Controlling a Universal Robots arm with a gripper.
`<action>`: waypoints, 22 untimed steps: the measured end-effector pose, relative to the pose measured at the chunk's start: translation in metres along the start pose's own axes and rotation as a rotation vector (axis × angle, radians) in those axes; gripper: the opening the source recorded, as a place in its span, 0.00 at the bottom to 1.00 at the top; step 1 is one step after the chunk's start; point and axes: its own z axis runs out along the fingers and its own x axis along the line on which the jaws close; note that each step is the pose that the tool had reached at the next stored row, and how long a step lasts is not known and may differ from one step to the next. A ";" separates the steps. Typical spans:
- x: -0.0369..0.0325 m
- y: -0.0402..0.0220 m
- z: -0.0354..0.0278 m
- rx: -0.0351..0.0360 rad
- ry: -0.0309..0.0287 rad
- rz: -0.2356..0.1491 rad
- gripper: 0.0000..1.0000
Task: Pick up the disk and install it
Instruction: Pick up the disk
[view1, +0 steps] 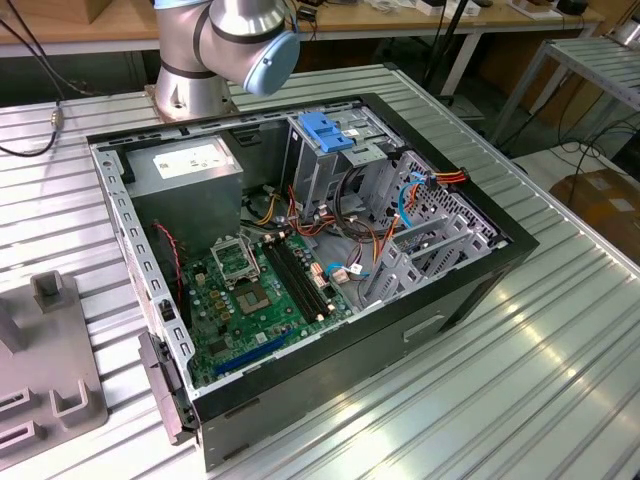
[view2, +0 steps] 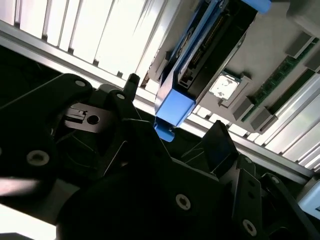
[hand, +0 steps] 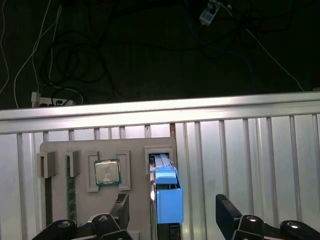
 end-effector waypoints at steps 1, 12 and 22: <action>0.0006 0.0000 0.0020 -0.0001 0.0000 -0.001 0.78; 0.0033 0.0002 0.0253 -0.0003 -0.0008 -0.008 0.63; 0.0040 0.0003 0.0266 -0.0001 -0.0008 -0.008 0.55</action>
